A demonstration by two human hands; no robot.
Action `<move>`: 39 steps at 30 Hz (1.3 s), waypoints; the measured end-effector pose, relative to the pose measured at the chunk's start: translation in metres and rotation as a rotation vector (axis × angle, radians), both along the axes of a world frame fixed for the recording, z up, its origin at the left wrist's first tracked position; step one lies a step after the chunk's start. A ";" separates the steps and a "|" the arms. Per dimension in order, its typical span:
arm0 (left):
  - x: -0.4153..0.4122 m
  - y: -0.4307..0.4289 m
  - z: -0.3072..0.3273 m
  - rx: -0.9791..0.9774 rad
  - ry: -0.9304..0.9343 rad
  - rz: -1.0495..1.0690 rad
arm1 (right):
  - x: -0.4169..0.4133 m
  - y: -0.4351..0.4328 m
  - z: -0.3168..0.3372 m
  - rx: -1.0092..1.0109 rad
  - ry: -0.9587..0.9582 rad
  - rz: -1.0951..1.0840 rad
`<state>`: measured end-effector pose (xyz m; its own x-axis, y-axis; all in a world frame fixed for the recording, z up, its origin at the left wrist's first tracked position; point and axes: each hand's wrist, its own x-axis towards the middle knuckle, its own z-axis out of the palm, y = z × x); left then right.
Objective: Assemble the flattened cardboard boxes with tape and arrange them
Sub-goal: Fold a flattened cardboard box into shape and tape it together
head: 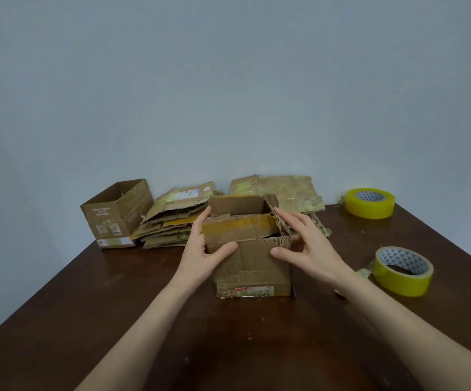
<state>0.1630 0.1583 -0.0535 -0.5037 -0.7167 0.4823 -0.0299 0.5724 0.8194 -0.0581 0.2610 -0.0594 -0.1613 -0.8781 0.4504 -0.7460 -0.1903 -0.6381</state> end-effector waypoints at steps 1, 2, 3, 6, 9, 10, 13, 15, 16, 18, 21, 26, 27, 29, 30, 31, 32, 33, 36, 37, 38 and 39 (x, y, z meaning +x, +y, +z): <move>0.001 -0.001 0.001 -0.002 0.000 -0.009 | -0.001 0.000 0.002 0.010 -0.001 0.009; 0.001 -0.001 0.003 -0.010 -0.004 -0.013 | -0.001 -0.001 0.004 0.023 0.003 0.011; 0.001 -0.002 0.004 -0.012 0.006 -0.013 | 0.000 -0.002 0.005 0.037 -0.001 0.016; -0.002 -0.006 0.010 0.087 0.152 -0.002 | 0.004 -0.006 0.006 0.071 -0.164 0.095; -0.005 -0.010 0.024 0.280 0.238 0.065 | 0.008 -0.008 0.001 0.156 -0.406 0.129; -0.006 -0.011 0.030 0.354 0.245 0.080 | 0.010 -0.009 -0.001 0.196 -0.456 0.115; -0.005 -0.017 0.045 0.452 0.169 0.068 | 0.017 -0.011 0.003 0.250 -0.740 0.064; 0.006 -0.025 0.048 0.456 0.181 0.018 | 0.015 -0.012 0.017 0.336 -1.025 0.013; 0.015 -0.028 0.047 0.365 0.145 0.025 | 0.011 -0.012 0.023 0.389 -1.112 -0.015; 0.035 -0.028 0.045 -0.017 -0.137 0.037 | 0.004 -0.008 0.034 0.475 -1.216 -0.029; 0.042 -0.019 0.044 -0.470 -0.628 -0.002 | 0.004 -0.007 0.041 0.582 -1.320 0.009; 0.042 -0.009 0.035 -0.418 -0.751 -0.079 | 0.007 -0.007 0.037 0.633 -1.332 -0.003; 0.044 -0.008 0.032 -0.201 -0.695 -0.149 | 0.006 -0.006 0.036 0.636 -1.339 -0.016; 0.043 -0.001 0.026 0.027 -0.663 -0.224 | 0.005 -0.004 0.034 0.625 -1.353 -0.042; 0.040 0.004 0.021 0.000 -0.703 -0.206 | 0.006 -0.003 0.033 0.610 -1.370 -0.041; 0.036 0.007 0.015 -0.119 -0.765 -0.156 | 0.006 -0.002 0.031 0.593 -1.394 -0.028; 0.032 0.009 0.012 -0.228 -0.797 -0.081 | 0.007 -0.002 0.029 0.575 -1.416 -0.007; 0.028 0.009 0.011 -0.313 -0.793 -0.004 | 0.007 -0.003 0.028 0.558 -1.431 0.021; 0.024 0.007 0.021 -0.414 -0.750 0.162 | 0.008 -0.003 0.027 0.480 -1.424 0.103; 0.021 0.007 0.025 -0.495 -0.806 0.228 | 0.009 -0.002 0.027 0.455 -1.398 0.142; 0.018 0.006 0.028 -0.558 -0.839 0.283 | 0.012 0.000 0.028 0.436 -1.355 0.171; 0.013 0.006 0.028 -0.604 -0.814 0.317 | 0.016 0.002 0.029 0.420 -1.278 0.182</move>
